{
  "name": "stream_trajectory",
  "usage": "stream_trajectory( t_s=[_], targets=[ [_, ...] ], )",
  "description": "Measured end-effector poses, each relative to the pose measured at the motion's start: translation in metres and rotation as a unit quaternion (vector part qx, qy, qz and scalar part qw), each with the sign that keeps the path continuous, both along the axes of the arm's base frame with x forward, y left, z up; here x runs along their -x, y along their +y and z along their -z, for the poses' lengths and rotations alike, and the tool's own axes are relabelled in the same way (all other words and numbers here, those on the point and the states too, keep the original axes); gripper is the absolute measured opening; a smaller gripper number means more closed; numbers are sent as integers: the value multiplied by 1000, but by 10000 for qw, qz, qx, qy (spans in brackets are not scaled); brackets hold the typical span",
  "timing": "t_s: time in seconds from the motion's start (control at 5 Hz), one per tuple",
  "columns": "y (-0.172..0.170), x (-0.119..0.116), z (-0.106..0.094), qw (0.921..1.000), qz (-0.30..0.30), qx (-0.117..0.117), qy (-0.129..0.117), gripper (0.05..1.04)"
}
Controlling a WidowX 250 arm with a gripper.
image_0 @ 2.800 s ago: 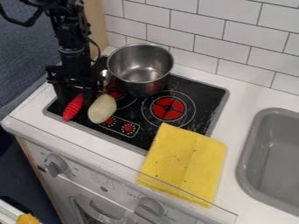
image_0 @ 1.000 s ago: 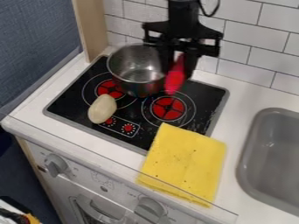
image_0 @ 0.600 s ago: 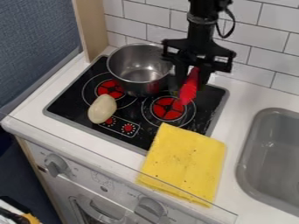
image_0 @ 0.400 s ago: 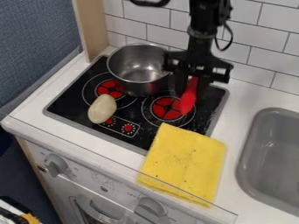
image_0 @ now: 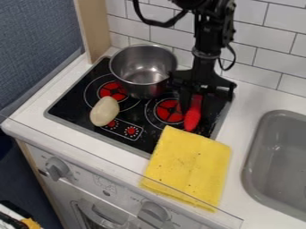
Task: Move the red object to the right side of the right burner
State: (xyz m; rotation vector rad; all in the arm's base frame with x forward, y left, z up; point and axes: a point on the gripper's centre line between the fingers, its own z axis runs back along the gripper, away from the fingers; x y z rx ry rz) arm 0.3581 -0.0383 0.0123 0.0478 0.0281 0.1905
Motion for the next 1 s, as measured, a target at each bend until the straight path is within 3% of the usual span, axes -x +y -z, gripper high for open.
stream_trajectory(
  t_s=[0.2, 0.4, 0.6, 0.8, 1.0],
  targets=[
    [-2, 1, 0, 10000, -8, 71, 10, 450],
    [-3, 3, 2, 9999, 43, 112, 17, 751],
    [-6, 3, -14, 9996, 142, 190, -179, 987],
    [-8, 0, -51, 9964, 296, 322, -732, 1003],
    [-1, 4, -72, 9943, 282, 419, -942, 999]
  ],
)
